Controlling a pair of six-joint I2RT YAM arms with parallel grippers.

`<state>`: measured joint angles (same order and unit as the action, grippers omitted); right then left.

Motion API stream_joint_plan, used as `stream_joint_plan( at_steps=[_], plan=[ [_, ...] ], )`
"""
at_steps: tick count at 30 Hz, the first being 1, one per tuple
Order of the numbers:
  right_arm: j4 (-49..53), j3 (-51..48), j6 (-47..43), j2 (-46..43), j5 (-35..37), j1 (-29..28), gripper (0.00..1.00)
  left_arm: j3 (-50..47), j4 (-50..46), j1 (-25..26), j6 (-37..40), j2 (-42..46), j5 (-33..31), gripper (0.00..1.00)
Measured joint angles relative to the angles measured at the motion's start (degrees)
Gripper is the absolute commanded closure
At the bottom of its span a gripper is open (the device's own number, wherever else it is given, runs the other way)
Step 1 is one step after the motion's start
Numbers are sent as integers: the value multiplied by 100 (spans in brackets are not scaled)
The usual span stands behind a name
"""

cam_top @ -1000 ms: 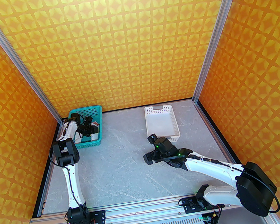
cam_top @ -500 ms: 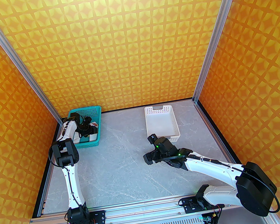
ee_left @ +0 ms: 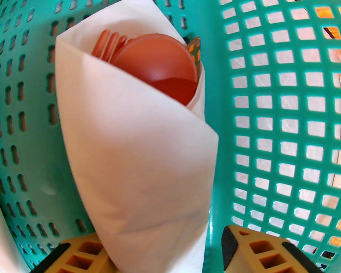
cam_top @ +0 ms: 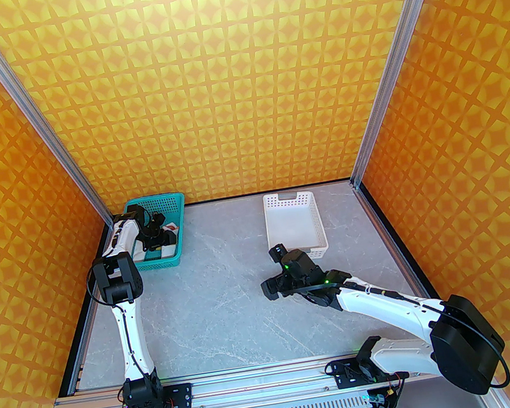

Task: Place the utensils on the paper napkin and roll it up

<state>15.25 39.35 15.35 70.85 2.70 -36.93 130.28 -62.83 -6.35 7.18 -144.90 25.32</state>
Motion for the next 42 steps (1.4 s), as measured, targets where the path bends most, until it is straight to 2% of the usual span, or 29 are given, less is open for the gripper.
stream_joint_plan(
  at_steps=[3, 7, 28, 42],
  plan=[
    [-2, -24, -2, -24, 15, 0, 1, -2, -11, 0, 28, 15, -76, 29],
    [-2, -33, 0, -44, 31, 0, 1, -4, -48, 0, 39, 48, -101, 26],
    [0, -96, -13, -221, 61, 0, 1, -22, -214, -4, 79, 579, -570, 23],
    [155, -72, -107, -605, 247, 0, 1, -232, -249, 0, 57, 1698, -721, 22]
  ],
)
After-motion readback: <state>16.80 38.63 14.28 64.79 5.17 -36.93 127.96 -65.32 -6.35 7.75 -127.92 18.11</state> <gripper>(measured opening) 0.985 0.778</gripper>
